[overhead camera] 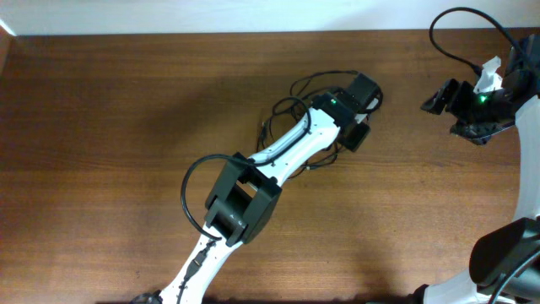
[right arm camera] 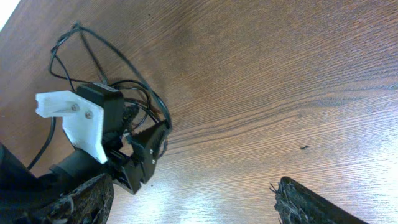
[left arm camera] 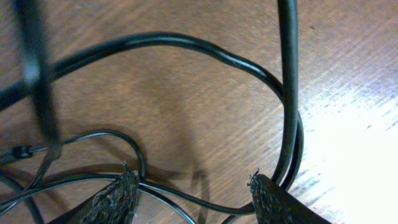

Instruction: Untangle cables

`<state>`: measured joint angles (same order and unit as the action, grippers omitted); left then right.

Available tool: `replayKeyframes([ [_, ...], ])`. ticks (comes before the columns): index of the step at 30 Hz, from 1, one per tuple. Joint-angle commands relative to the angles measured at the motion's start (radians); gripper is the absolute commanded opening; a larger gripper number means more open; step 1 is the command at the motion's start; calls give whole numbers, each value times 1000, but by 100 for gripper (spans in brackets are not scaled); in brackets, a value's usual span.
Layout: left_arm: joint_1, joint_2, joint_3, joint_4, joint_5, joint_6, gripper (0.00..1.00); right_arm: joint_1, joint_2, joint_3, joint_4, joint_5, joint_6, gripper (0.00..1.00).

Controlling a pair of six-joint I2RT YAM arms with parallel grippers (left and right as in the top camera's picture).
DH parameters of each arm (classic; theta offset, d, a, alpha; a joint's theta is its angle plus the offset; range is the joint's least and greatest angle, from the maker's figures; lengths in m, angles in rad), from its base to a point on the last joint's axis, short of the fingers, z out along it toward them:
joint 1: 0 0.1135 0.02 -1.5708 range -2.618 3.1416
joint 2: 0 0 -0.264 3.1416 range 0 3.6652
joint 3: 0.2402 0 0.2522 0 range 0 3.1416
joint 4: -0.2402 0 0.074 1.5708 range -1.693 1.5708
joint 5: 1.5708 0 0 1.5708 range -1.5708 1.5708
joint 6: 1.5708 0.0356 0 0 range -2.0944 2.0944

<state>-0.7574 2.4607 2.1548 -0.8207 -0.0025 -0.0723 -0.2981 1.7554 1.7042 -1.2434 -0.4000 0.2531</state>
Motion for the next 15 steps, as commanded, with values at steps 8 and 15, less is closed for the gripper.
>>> replayKeyframes([
  [8, -33, 14, -1, -146, 14, 2, 63, 6, 7, 1, -14, 20, -14, 84],
  [15, -110, 13, 24, -230, 122, 176, 66, 6, 7, 1, -26, 21, -40, 84],
])
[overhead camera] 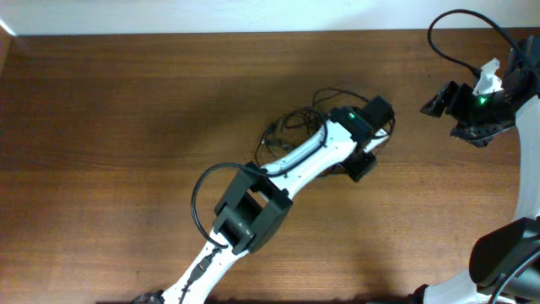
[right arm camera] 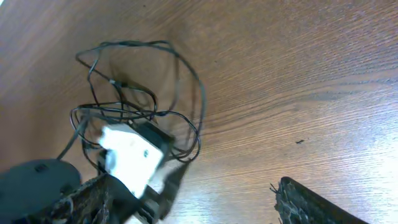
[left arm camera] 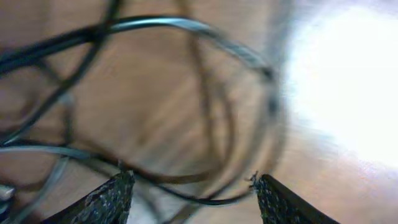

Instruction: Untangle cables

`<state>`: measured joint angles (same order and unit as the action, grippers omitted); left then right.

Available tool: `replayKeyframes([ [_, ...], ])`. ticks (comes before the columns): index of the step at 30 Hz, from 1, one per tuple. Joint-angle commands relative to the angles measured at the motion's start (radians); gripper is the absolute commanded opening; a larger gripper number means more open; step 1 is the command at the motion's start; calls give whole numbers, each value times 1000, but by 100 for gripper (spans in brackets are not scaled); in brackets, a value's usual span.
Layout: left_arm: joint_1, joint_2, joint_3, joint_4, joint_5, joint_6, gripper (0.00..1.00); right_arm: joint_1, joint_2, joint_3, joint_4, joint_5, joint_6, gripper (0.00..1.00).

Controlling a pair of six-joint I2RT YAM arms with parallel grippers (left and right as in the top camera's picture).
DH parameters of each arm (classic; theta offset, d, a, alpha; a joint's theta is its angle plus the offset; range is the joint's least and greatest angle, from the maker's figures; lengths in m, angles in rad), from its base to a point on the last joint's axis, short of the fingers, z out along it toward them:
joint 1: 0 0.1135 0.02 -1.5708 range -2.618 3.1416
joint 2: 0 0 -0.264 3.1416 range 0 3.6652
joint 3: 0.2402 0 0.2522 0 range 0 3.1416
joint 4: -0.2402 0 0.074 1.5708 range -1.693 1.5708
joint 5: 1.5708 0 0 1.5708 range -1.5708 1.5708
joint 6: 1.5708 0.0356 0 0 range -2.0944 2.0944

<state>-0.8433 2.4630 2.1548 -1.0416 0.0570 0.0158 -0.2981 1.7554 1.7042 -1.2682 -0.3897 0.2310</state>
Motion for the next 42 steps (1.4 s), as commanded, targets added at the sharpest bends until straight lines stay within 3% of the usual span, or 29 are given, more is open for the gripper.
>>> replayKeyframes([
  [1, -22, 11, 63, -34, 63, 88, 66, 6, 7, 1, -1, 10, -18, 85],
  [6, 24, 11, 267, -147, 62, 87, 71, 6, 7, 1, 0, 11, -18, 85],
  [14, 79, 37, 275, -57, -64, 73, 75, 6, 7, 1, 0, 33, -18, 85],
  [15, 87, 37, 278, -50, -65, 27, 74, 6, 7, 1, 0, 33, -18, 85],
  [19, 120, 37, 277, -55, -65, -460, 79, 6, 7, 1, 1, 36, -18, 85],
  [20, 120, 37, 277, -42, -66, -542, 75, 6, 7, 1, 1, 36, -18, 85],
  [24, 125, 42, 277, 20, -182, -641, 73, 6, 7, 1, 0, 36, -18, 85],
  [34, 142, 142, 269, 58, -186, -640, 59, 6, 7, 1, 1, 36, -18, 85],
  [35, 143, 142, 269, 66, -200, -640, 54, 6, 7, 1, 1, 36, -18, 85],
  [36, 143, 142, 270, 68, -217, -640, 41, 6, 7, 1, 1, 36, -18, 85],
  [38, 147, 141, 270, 68, -219, -640, 0, 6, 7, 1, 0, 36, -18, 85],
  [40, 151, 111, 281, 32, -218, -615, 0, 6, 7, 1, 1, 36, -18, 85],
  [42, 151, 28, 315, -12, -199, -420, 0, 6, 7, 1, 1, 35, -18, 85],
])
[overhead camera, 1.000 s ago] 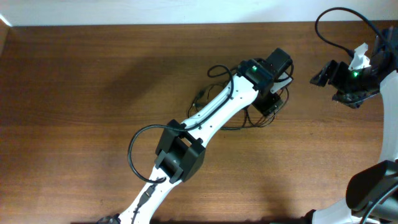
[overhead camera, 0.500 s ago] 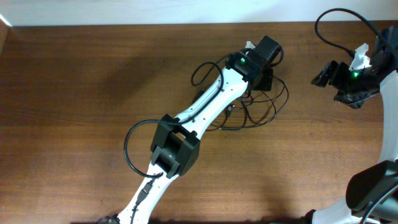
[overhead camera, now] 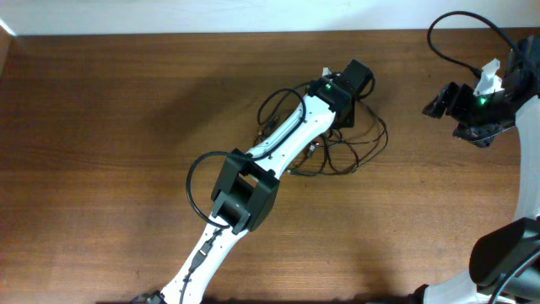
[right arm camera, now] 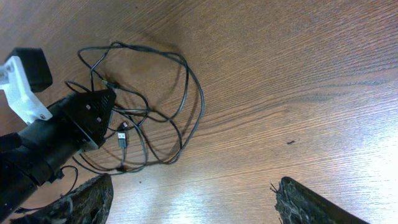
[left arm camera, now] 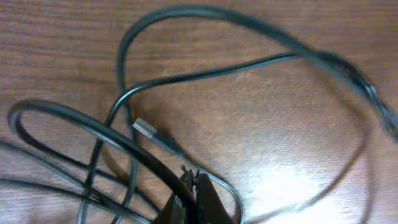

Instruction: Untangle cables

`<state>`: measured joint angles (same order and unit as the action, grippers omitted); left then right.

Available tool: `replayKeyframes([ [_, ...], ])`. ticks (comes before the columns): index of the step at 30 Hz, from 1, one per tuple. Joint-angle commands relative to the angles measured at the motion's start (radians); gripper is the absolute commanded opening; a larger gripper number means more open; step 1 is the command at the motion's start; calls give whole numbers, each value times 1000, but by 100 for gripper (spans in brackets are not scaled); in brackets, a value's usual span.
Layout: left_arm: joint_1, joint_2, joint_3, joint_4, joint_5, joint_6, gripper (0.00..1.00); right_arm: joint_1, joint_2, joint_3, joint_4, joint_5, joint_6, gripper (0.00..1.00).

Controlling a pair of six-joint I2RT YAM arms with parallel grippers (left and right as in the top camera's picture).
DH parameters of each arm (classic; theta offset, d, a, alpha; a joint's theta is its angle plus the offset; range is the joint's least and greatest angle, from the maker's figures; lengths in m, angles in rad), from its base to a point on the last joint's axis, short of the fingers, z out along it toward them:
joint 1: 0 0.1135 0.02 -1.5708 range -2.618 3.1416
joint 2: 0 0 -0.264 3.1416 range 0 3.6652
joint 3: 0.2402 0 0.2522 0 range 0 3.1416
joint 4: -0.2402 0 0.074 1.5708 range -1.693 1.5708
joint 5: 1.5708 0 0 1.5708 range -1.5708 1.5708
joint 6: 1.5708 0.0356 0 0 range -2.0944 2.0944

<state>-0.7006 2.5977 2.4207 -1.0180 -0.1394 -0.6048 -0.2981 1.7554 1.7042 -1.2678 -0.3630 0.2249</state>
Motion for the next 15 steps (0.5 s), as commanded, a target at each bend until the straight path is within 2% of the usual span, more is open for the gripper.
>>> replayKeyframes([
  [1, 8, -145, 62, -54, 22, 275, 0, 6, 7, 1, 0, 9, -12, 85],
  [3, 8, -279, 81, -113, 152, 417, 0, 6, 7, 1, -5, -12, -13, 85],
  [4, 8, -327, 81, -131, 163, 441, 0, 6, 7, 1, -10, -66, -42, 85],
  [7, 13, -431, 81, -153, 163, 443, 0, 6, 7, 1, -16, -303, -151, 84],
  [8, 22, -473, 81, -158, 187, 443, 0, 6, 7, 1, -15, -459, -177, 84],
  [11, 38, -499, 81, -181, 241, 443, 0, 7, 7, 2, -2, -673, -196, 82],
  [13, 38, -493, 80, -199, 240, 443, 0, 26, 7, 2, 8, -727, -195, 80],
  [15, 43, -492, 80, -175, 212, 443, 0, 79, 7, 1, 3, -666, -195, 80],
])
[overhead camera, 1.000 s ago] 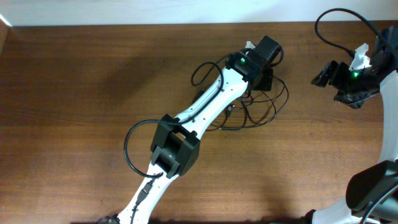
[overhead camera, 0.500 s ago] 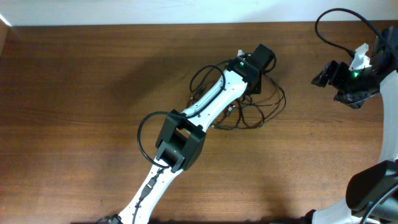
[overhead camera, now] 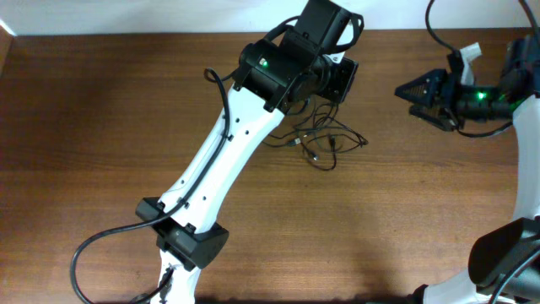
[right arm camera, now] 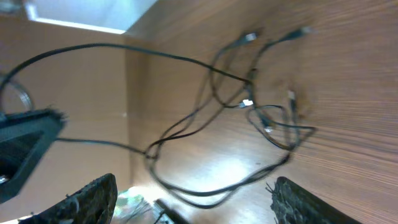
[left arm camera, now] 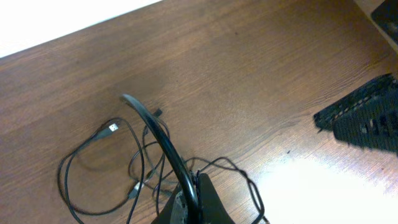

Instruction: Untangle cables

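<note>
A tangle of thin black cables (overhead camera: 316,135) with small plugs lies on the brown table (overhead camera: 126,127). High above it, my left gripper (left arm camera: 191,185) is shut on a thick black cable (left arm camera: 155,127) that arcs up out of its jaws; the tangle (left arm camera: 140,165) shows far below. In the overhead view the left gripper (overhead camera: 340,78) hangs over the table's far edge. My right gripper (overhead camera: 407,89) points left toward the tangle from the right. It stands open (right arm camera: 193,199), nothing between its fingers, with the cables (right arm camera: 267,118) blurred ahead of it.
The table's far edge meets a white wall (overhead camera: 126,17). The long white left arm (overhead camera: 228,169) crosses the middle of the table. A black finger of the right gripper (left arm camera: 367,115) shows in the left wrist view.
My left gripper, low on the table and shut on the thick cable, now stands high above the table with that cable. The tangle lies more compact. The right gripper has swung left toward it.
At first my left gripper was open low over the tangle, with the right gripper idle at the far right. It then stood further right, still open. Later it was shut on a thick black cable beside the tangle, and now holds it high.
</note>
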`<state>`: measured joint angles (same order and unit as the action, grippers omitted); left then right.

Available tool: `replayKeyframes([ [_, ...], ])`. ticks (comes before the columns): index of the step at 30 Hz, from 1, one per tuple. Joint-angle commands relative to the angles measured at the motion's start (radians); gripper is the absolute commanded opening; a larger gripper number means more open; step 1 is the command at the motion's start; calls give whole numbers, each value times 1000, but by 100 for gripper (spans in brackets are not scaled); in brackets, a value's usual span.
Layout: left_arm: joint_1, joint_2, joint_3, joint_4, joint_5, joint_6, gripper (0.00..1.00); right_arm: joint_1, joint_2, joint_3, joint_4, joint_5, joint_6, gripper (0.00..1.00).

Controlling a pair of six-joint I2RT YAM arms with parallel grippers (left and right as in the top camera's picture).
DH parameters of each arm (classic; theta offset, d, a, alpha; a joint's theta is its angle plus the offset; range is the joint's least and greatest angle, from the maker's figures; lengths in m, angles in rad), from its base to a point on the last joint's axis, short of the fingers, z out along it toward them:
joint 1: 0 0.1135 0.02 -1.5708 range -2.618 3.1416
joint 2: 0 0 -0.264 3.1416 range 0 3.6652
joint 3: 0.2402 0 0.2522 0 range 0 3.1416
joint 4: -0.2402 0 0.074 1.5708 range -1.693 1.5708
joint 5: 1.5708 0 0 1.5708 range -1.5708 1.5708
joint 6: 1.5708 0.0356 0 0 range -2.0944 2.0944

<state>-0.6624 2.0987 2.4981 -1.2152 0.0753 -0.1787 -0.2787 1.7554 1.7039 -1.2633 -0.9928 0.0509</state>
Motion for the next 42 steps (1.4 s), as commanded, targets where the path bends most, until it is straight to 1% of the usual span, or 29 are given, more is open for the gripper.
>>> replayKeyframes([
  [1, 16, 5, 3, 42, -4, 16, 0, 88, 7, 2, -5, 4, -16, 80],
  [2, 24, 5, 3, 53, -3, 16, 0, 119, 7, 0, -5, 41, -4, 79],
  [4, 40, 3, 10, 69, -3, 16, 0, 199, 7, -18, 13, 162, 95, 77],
  [6, 57, -3, 16, 79, -3, 15, 0, 253, 7, -68, 73, 191, 164, 76],
  [7, 72, -13, 20, 78, -4, 16, 0, 274, 7, -130, 141, 193, 224, 76],
  [10, 95, -34, 20, 82, -3, 15, 0, 291, 7, -243, 257, 193, 299, 75],
  [11, 103, -46, 20, 89, -4, 15, 0, 297, 7, -314, 340, 185, 351, 75],
  [12, 110, -60, 20, 97, -3, 15, 0, 304, 7, -394, 458, 151, 388, 75],
  [14, 117, -77, 20, 108, -4, 12, 0, 306, 7, -470, 588, 98, 430, 75],
  [16, 118, -87, 20, 116, -5, 12, 0, 305, 7, -481, 614, 78, 451, 73],
  [18, 132, -89, 20, 118, -14, 12, 0, 294, 7, -481, 625, 27, 479, 70],
  [19, 147, -89, 20, 118, -19, 9, 0, 278, 7, -481, 623, 21, 529, 73],
  [20, 176, -89, 20, 118, -24, -24, 0, 253, 7, -481, 633, -23, 595, 77],
  [23, 231, -88, 20, 114, -84, -182, 0, 196, 7, -481, 759, -214, 729, 77],
  [24, 242, -85, 20, 114, -98, -210, 0, 190, 7, -481, 802, -256, 761, 77],
  [26, 245, -66, 19, 107, -99, -233, 0, 187, 6, -481, 944, -309, 866, 79],
  [28, 230, -46, 19, 78, -97, -256, 0, 204, 6, -481, 1020, -269, 943, 84],
  [31, 201, -30, 18, 62, -98, -255, 0, 255, 7, -481, 1044, -154, 1011, 93],
  [32, 195, -30, 18, 62, -98, -254, 0, 270, 7, -481, 1044, -126, 1045, 100],
  [35, 192, -29, 18, 58, -98, -254, 0, 327, 7, -481, 1058, -68, 1149, 99],
  [39, 192, -29, 18, 35, -98, -255, 0, 386, 7, -481, 1161, -23, 1278, 99],
  [41, 192, -29, 18, 24, -98, -255, 0, 404, 7, -481, 1202, -11, 1305, 99],
  [42, 192, -29, 18, 22, -97, -255, 0, 414, 7, -481, 1201, 5, 1312, 93],
])
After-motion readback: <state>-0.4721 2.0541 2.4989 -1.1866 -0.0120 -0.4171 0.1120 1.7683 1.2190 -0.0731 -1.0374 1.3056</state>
